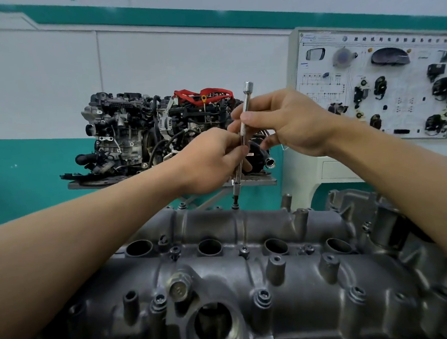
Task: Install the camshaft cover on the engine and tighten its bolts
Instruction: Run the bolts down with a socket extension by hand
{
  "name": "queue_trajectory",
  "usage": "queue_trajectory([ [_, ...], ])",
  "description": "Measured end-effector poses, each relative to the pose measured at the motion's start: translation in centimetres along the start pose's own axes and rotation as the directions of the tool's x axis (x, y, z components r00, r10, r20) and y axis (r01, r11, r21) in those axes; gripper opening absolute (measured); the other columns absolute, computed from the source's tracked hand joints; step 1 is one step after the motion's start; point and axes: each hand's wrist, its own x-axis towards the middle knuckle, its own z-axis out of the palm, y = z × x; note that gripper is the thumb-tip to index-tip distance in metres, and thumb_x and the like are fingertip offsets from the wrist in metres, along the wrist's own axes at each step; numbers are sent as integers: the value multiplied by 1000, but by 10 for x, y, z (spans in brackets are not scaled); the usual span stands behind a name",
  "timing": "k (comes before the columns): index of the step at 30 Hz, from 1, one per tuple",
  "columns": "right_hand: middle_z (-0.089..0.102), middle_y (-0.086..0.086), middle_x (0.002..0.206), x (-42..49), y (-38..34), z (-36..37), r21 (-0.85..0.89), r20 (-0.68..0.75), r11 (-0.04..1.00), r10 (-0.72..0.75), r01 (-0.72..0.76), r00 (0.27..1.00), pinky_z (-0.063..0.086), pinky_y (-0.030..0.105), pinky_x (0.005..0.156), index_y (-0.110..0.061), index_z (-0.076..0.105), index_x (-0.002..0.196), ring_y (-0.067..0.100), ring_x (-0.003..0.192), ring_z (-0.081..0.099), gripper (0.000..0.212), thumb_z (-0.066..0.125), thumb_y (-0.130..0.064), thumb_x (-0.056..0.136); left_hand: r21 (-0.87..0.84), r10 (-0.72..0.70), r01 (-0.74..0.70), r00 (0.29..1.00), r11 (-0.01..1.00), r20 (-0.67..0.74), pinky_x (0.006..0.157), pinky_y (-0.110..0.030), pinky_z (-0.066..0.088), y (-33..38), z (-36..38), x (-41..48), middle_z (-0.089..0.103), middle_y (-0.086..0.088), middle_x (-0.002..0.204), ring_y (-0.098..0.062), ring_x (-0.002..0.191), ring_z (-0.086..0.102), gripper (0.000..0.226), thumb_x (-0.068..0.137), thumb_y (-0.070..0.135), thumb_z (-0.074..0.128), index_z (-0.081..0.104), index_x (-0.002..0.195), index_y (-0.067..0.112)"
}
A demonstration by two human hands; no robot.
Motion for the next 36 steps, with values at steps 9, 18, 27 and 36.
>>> queue_trajectory([
  [9, 68, 15, 73, 0, 0, 10, -123, -216, 990, -98, 72, 971, 49, 25, 49, -8, 67, 85, 20, 60, 59, 28, 81, -31, 77, 78, 48, -39, 991, 996, -127, 63, -43, 55, 0, 0, -4, 70, -7, 61, -26, 61, 67, 35, 92, 36, 68, 71, 68, 12],
  [18, 77, 8, 95, -2, 0, 1, -43, -35, 999, -9, 8, 999, 53, 23, 56, -8, 70, 102, 15, 72, 66, 11, 68, -7, 91, 131, 69, -64, 997, 989, -32, 64, -48, 55, -4, -4, -2, 71, -7, 68, -26, 64, 67, 37, 101, 29, 54, 67, 72, 9],
  [27, 73, 21, 74, 4, -6, 22, -34, -194, 997, -79, 74, 978, 57, 25, 54, -5, 71, 74, 17, 52, 63, 10, 79, -1, 80, -5, -27, 27, 1000, 1000, -12, 60, -42, 61, -7, 0, -3, 68, 1, 58, -14, 53, 72, 32, 98, 33, 61, 62, 74, 12],
  [36, 68, 8, 55, 11, 0, 33, -175, -397, 984, -93, 24, 913, 60, 41, 58, -3, 68, 59, 23, 52, 66, 22, 84, -10, 73, 92, -108, 93, 978, 991, 180, 63, -40, 62, -11, 2, -5, 76, -4, 72, -15, 61, 74, 35, 100, 33, 57, 65, 80, 5],
])
